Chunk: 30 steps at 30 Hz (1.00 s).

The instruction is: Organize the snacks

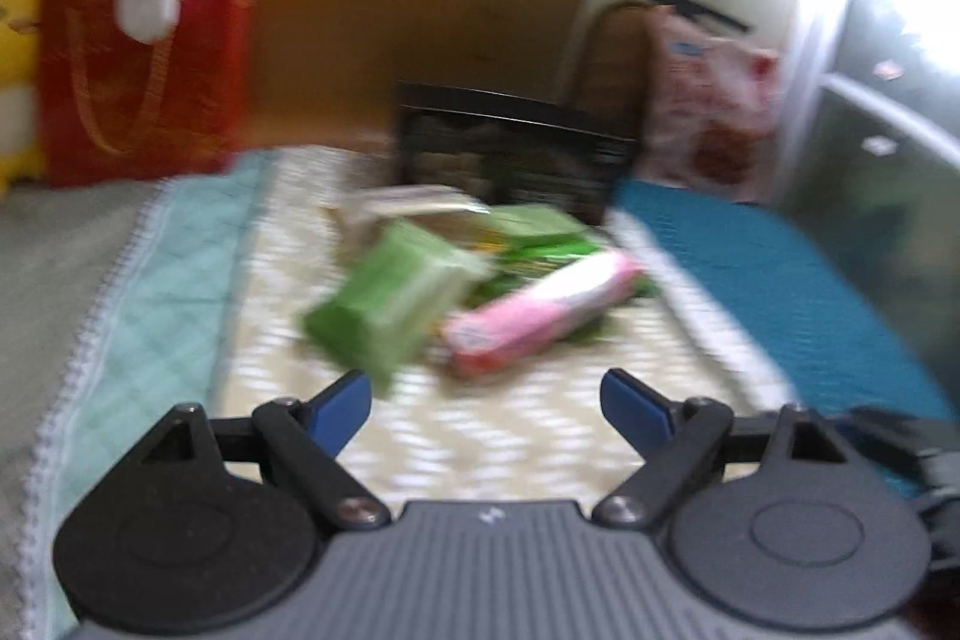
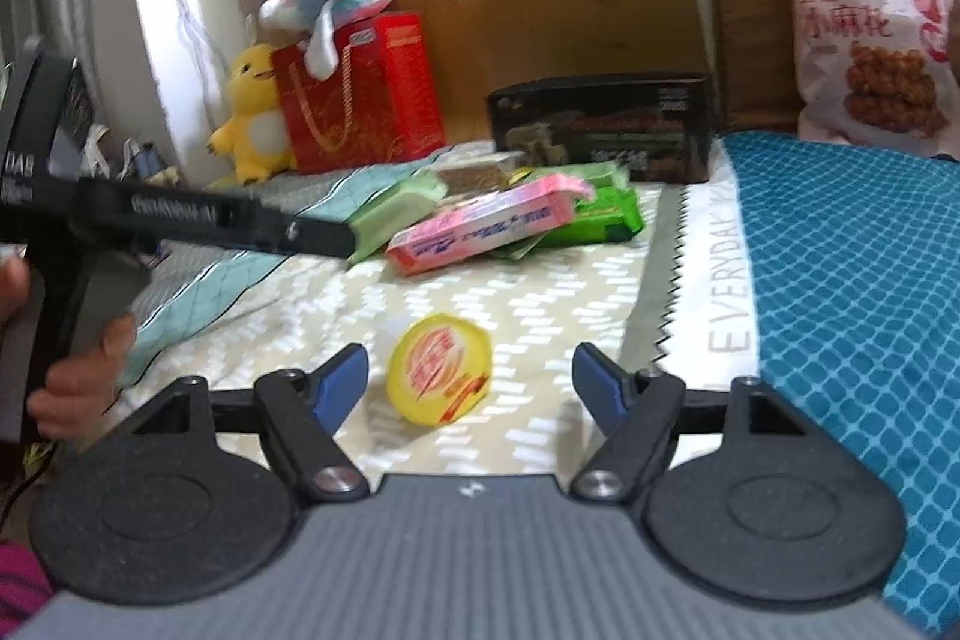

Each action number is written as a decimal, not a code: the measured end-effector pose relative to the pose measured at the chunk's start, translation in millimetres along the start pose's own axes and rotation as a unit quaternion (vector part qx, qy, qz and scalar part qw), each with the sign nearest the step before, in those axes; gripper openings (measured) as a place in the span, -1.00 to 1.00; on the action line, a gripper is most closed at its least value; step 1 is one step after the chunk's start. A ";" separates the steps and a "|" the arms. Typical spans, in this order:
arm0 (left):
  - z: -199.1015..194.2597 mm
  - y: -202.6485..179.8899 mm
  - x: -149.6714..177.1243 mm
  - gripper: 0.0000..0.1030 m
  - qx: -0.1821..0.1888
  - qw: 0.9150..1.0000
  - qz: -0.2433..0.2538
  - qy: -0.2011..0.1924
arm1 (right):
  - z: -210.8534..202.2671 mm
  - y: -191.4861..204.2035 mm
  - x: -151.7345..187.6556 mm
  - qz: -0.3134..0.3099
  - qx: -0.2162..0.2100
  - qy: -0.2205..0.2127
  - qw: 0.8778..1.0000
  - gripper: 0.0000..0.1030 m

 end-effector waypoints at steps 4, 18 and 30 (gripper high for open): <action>17.8 -18.9 5.0 0.32 0.085 0.996 -0.024 0.027 | 12.2 4.8 8.0 -0.018 0.001 0.031 0.999 0.13; 47.7 -36.2 -22.8 -0.23 0.164 0.984 -0.053 0.042 | 35.5 3.6 -33.3 -0.020 0.016 0.026 0.999 -0.31; 95.6 7.2 -167.0 -0.23 0.129 0.991 -0.020 -0.035 | 102.2 -24.5 -172.3 -0.052 0.030 -0.072 0.996 -0.32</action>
Point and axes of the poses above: each gripper's, at about its wrist camera, not at the fingertips, and z roughly the way its jaws point, y to its left, x to its underside, the point moved 10 cm from there along z, roughly the way its jaws point, and after that the axes turned 14 degrees about z, right-handed, at the moved point
